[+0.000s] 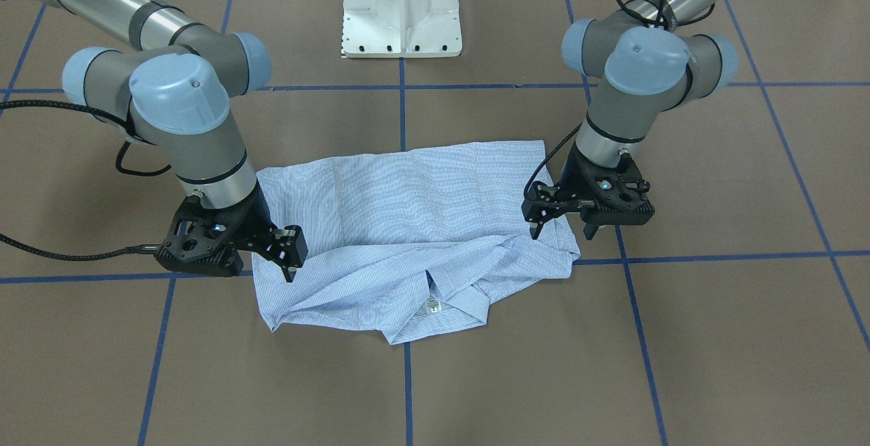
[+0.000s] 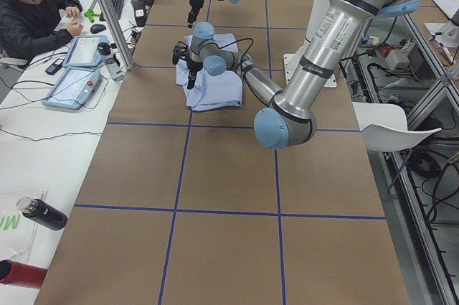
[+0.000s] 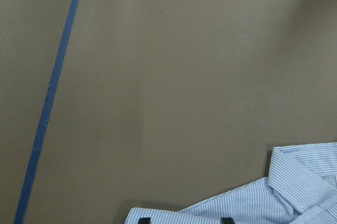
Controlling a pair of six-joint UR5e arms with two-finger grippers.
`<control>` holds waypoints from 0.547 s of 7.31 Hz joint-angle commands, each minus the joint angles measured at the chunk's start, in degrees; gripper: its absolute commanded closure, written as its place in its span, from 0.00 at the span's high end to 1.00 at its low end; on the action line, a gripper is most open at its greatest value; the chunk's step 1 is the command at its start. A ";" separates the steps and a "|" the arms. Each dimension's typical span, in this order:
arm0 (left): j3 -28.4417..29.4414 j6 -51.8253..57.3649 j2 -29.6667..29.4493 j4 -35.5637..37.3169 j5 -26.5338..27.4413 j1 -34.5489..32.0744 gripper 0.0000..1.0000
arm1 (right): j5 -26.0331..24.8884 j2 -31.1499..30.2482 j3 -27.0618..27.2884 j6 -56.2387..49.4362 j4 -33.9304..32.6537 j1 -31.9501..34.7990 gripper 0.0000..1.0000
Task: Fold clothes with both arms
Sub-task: 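Release the hem with both grippers and raise them off the shirt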
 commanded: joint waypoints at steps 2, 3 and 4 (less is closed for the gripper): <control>-9.73 -0.81 13.97 -8.34 -4.97 2.57 1.00 | 3.22 -4.22 5.45 -2.81 0.01 0.38 1.00; -10.20 -3.78 20.39 -18.92 -4.28 6.59 1.00 | 3.50 -6.51 7.12 -7.36 -0.07 1.07 1.00; -9.94 -8.86 22.98 -25.47 -1.49 9.94 1.00 | 5.24 -8.53 8.09 -11.32 0.01 2.91 1.00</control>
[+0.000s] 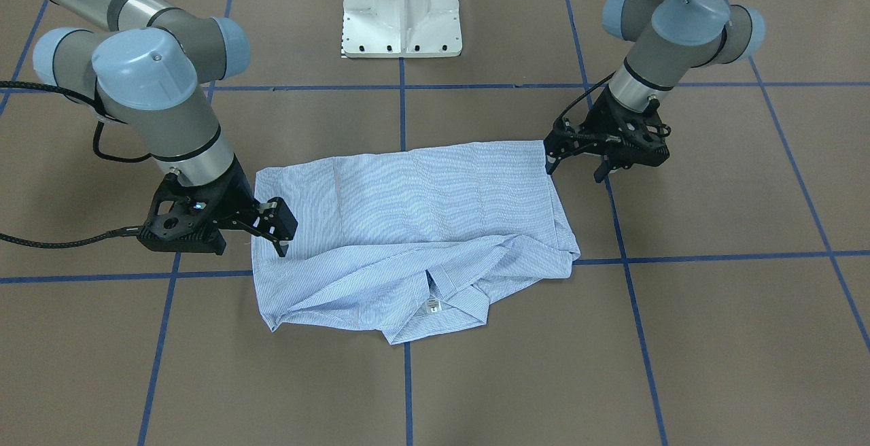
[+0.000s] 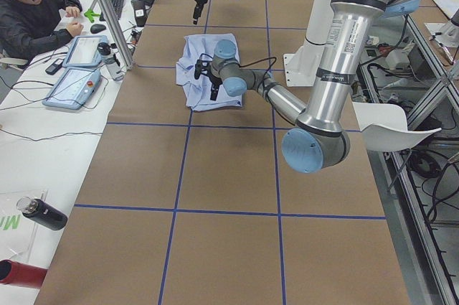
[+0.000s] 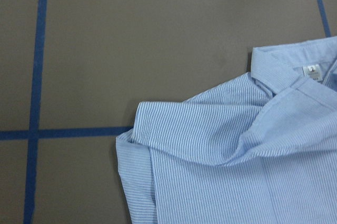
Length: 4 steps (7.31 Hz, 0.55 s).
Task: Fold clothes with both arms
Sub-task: 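Lower the left gripper to the folded shirt's side edge and grasp it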
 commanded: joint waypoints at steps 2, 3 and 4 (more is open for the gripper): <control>-0.11 -10.65 4.58 -9.43 6.53 10.39 1.00 | 3.43 -4.85 3.36 -6.99 0.12 3.10 1.00; -0.02 -10.76 4.31 -9.51 7.24 10.93 0.96 | 3.17 -4.85 3.45 -6.99 0.12 3.01 1.00; 0.24 -11.11 3.44 -9.51 7.51 11.03 0.79 | 2.73 -4.94 3.45 -6.90 0.12 2.92 1.00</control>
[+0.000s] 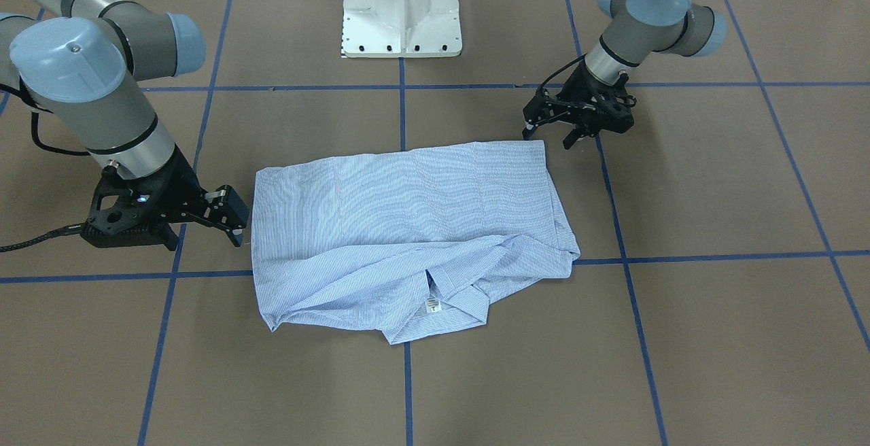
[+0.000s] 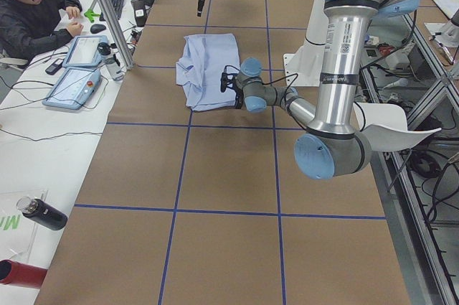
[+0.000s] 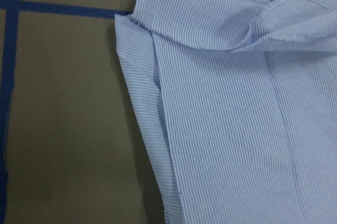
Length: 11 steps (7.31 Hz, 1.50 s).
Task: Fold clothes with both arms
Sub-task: 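Lower the left gripper to the folded shirt's side edge and grasp it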
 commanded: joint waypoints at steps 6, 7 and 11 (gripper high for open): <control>3.16 -1.68 -2.60 0.09 0.73 1.17 0.69 | -0.52 -0.31 0.24 -0.01 0.09 -0.09 1.00; 3.16 -1.68 -2.52 0.09 0.82 2.05 0.50 | -0.61 -0.31 0.16 -0.01 0.09 -0.09 1.00; 1.59 -0.98 -0.25 0.88 0.38 1.53 0.00 | -0.61 -0.31 0.33 0.17 0.09 -0.17 1.00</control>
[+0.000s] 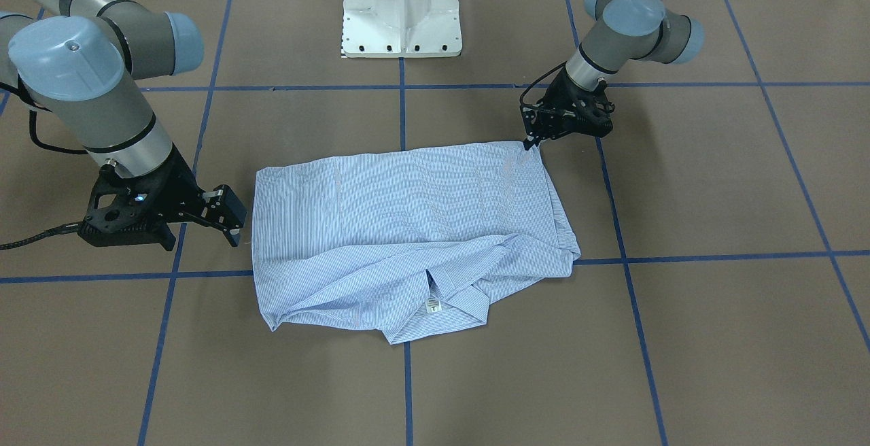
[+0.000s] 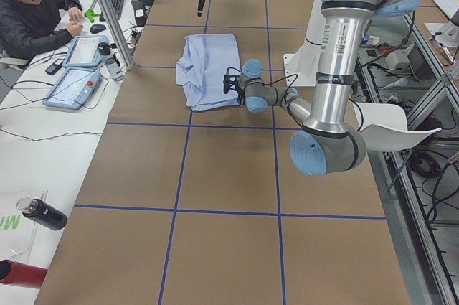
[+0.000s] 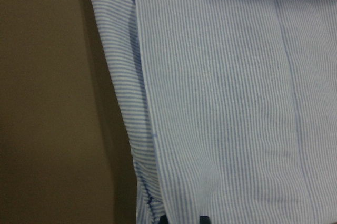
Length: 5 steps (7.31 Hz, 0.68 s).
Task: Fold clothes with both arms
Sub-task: 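Lower the left gripper to the folded shirt's side edge and grasp it, then drag the folded shirt with the left gripper farther from the robot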
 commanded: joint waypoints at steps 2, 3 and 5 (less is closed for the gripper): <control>-1.88 5.39 2.41 5.45 -0.26 -3.89 0.00 | 0.00 0.06 0.10 0.45 0.09 -0.02 1.00; -1.18 10.39 1.28 10.27 0.09 -6.70 0.00 | 0.00 0.24 0.10 0.54 0.09 -0.02 1.00; 9.74 19.71 -11.49 17.57 0.27 -15.48 0.00 | 0.00 0.41 0.02 0.62 0.09 -0.11 1.00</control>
